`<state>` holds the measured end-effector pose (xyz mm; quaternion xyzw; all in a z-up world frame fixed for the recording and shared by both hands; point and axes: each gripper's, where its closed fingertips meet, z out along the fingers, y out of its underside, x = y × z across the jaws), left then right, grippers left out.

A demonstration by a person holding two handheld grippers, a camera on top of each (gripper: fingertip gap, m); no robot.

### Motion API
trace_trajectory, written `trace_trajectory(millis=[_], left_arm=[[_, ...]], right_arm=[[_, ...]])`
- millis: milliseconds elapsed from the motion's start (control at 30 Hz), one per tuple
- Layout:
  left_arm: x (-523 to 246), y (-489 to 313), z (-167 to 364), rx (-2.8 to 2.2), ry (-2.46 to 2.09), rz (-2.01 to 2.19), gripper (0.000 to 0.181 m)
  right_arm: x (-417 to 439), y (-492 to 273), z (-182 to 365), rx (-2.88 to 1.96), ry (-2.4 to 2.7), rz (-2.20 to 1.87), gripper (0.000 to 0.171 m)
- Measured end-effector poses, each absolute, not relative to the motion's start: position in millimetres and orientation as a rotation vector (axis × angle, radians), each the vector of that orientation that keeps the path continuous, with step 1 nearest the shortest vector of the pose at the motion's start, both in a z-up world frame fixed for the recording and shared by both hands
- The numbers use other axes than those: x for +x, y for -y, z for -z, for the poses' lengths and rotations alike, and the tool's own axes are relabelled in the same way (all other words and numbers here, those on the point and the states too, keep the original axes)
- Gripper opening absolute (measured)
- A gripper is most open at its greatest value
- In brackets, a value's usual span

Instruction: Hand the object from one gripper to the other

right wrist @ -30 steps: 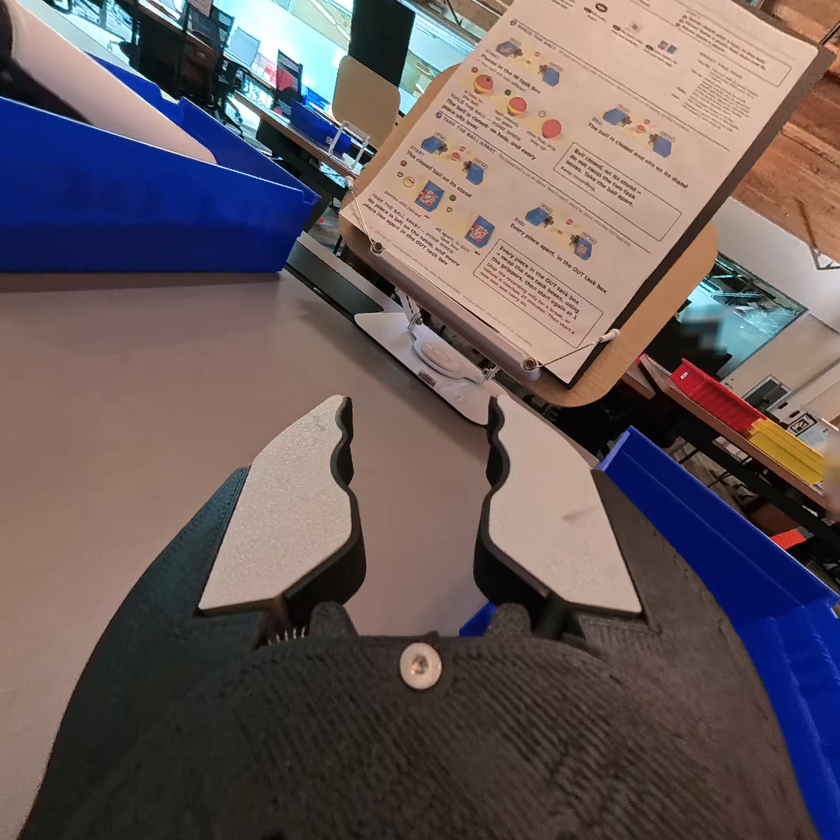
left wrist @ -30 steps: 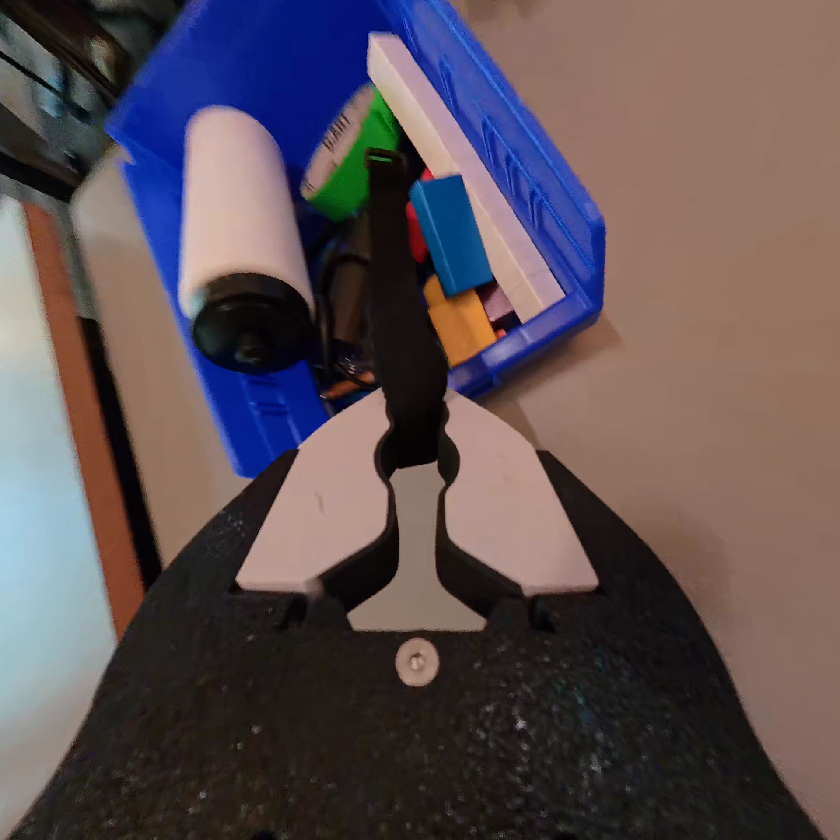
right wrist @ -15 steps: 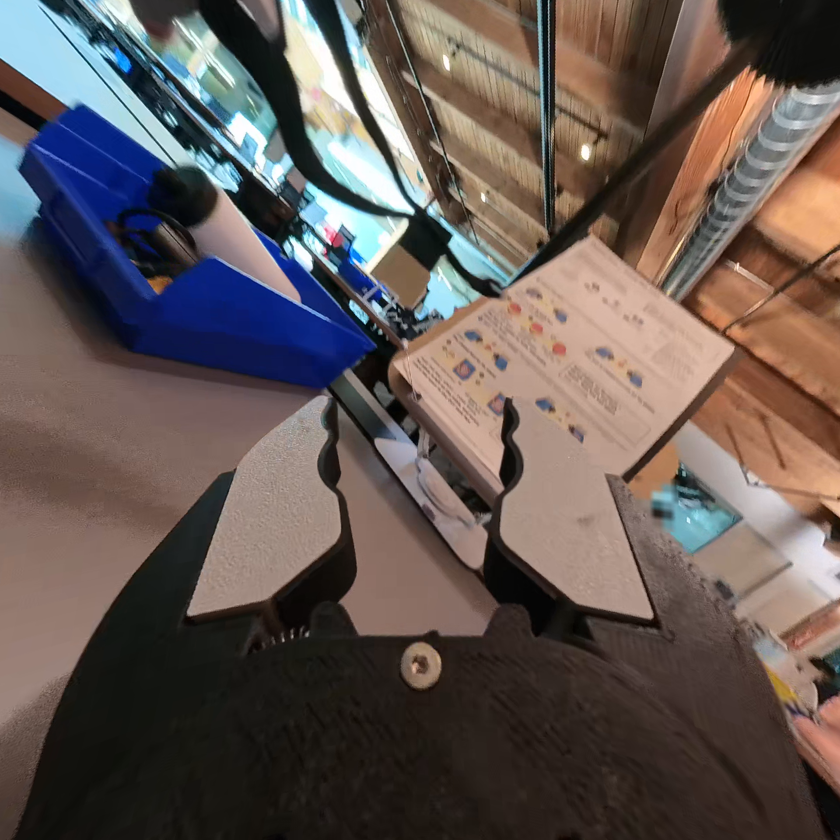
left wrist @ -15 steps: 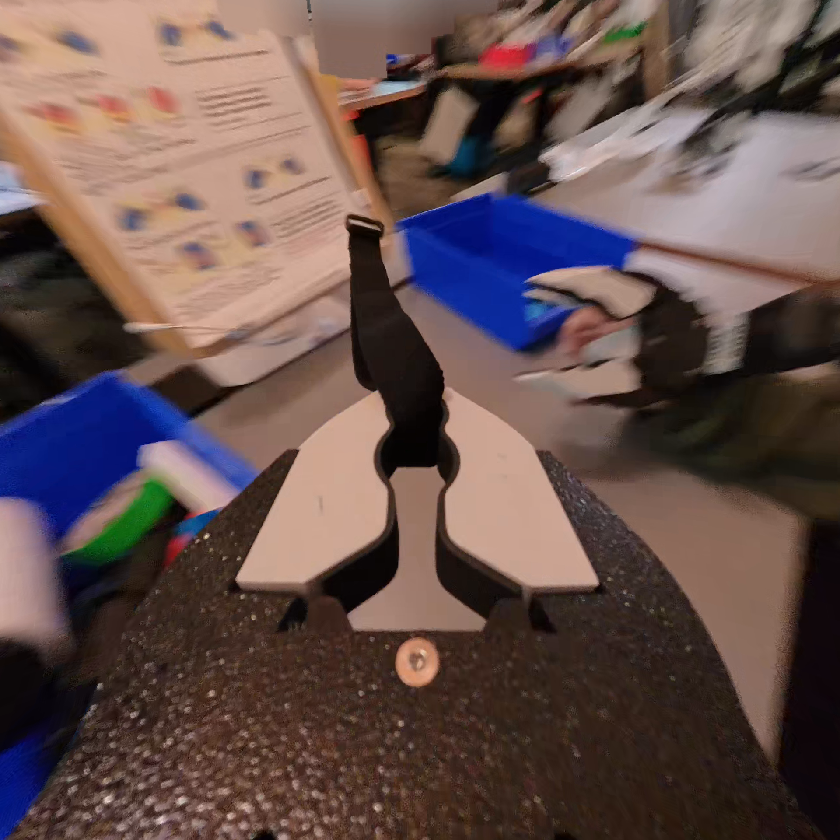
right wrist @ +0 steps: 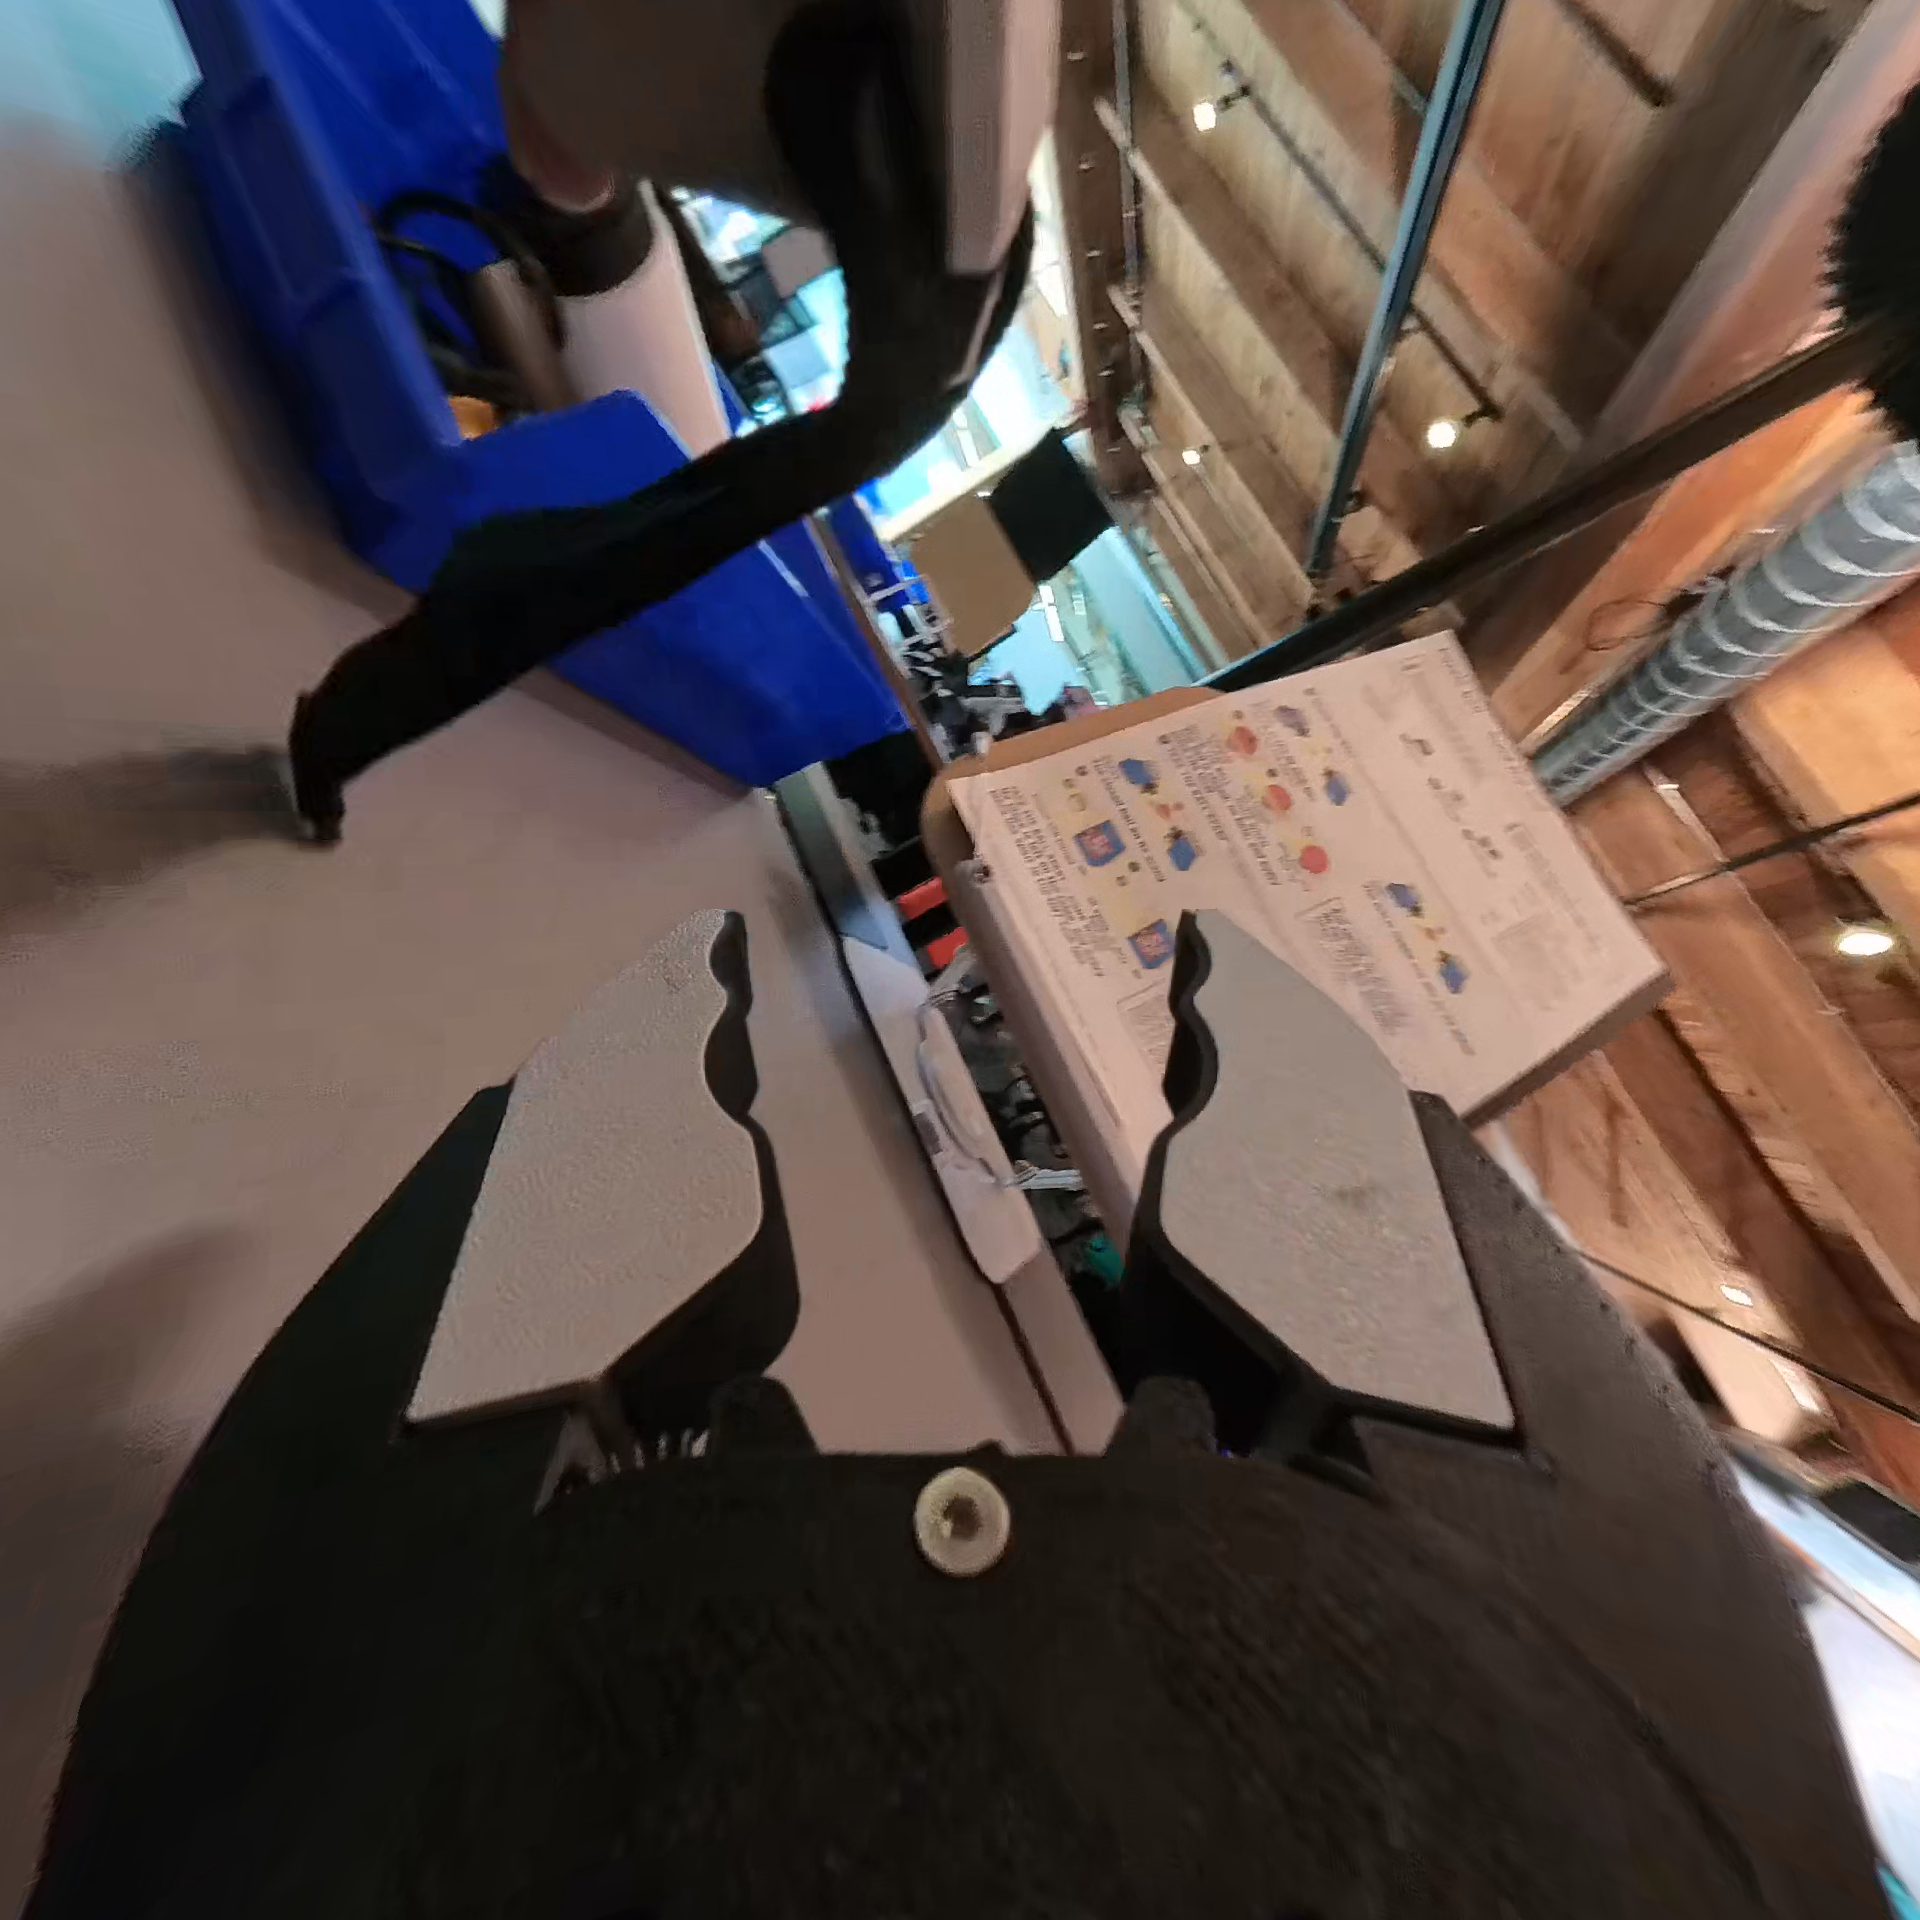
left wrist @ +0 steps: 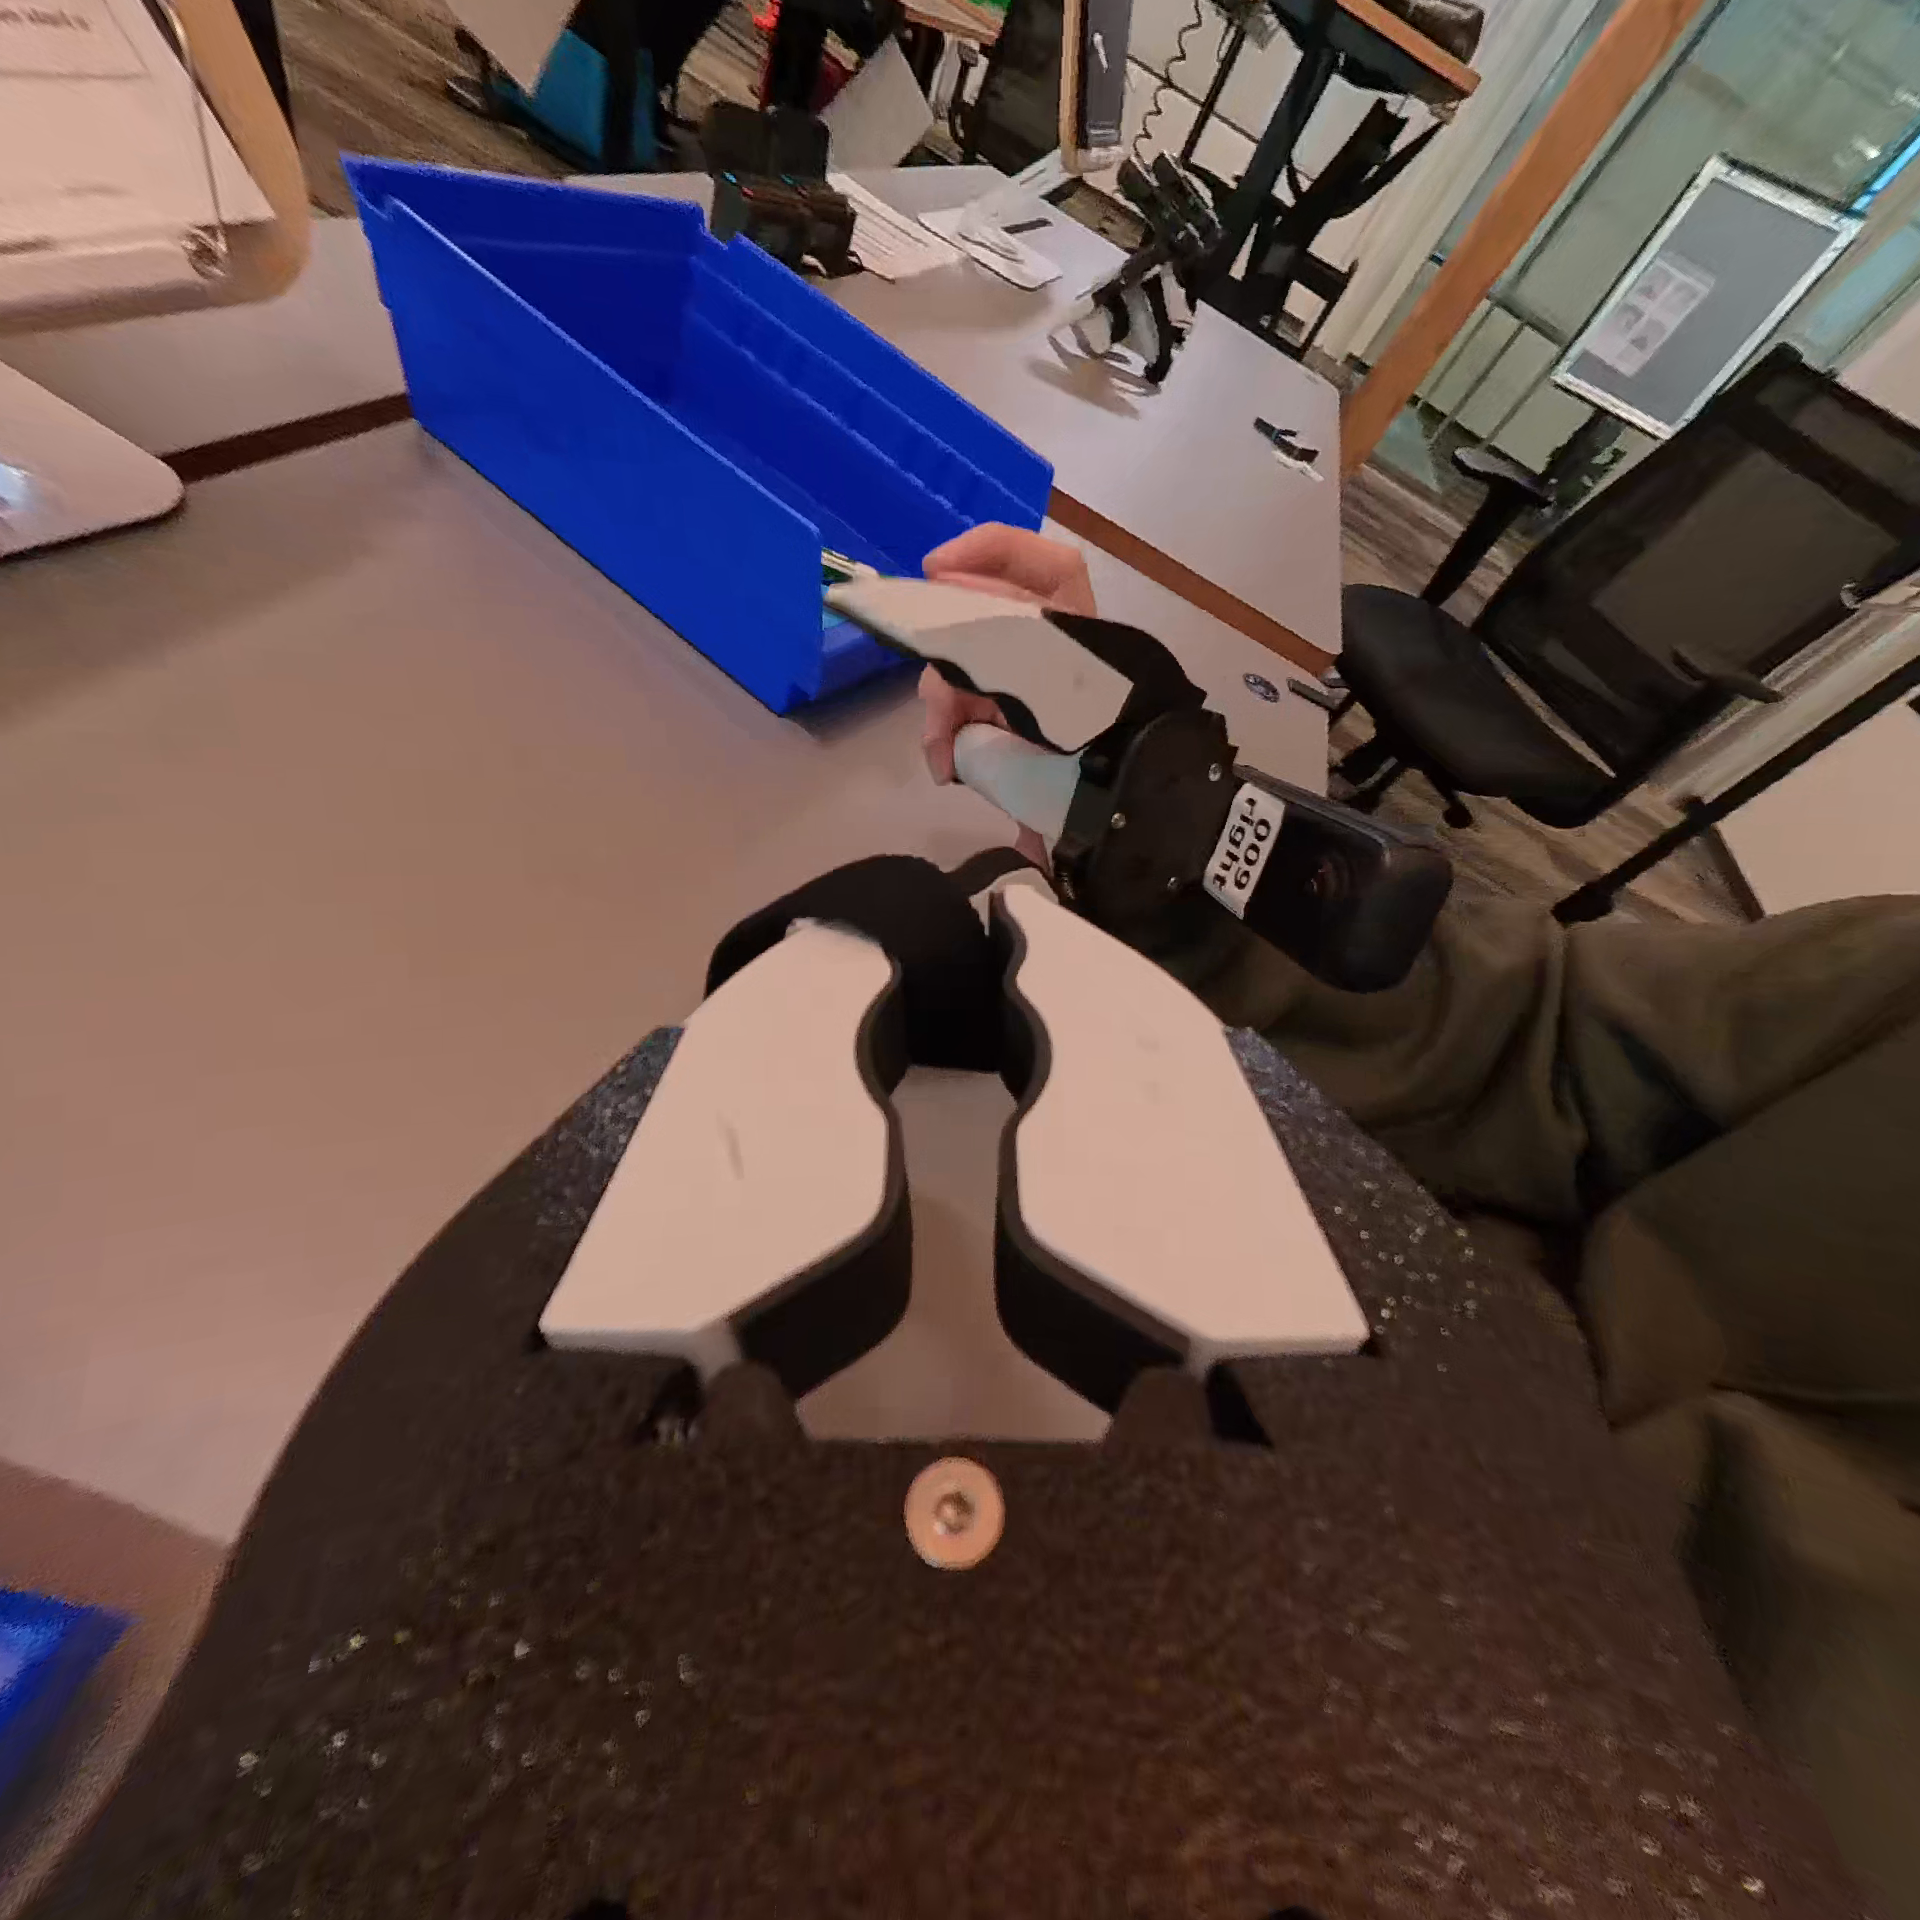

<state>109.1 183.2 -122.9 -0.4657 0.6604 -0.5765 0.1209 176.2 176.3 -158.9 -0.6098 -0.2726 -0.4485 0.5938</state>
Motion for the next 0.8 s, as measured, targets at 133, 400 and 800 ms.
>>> trace_trajectory(millis=[133, 400, 800], left_arm=[[105.6, -184.6, 110.1, -1.316, -1.887, 1.704, 0.011], [80.4, -153.4, 74.7, -1.136, -1.923, 1.957, 0.01], [88.6, -164.2, 70.6, -1.191, -1.811, 1.834, 0.01]], right_arm=[[154.2, -180.7, 175.0, -1.461, 0.707, 0.798, 0.081], [167.3, -189.3, 171.3, -1.496, 0.499, 0.803, 0.077], [199.1, -179.5, 170.5, -1.579, 0.32, 0.783, 0.079]])
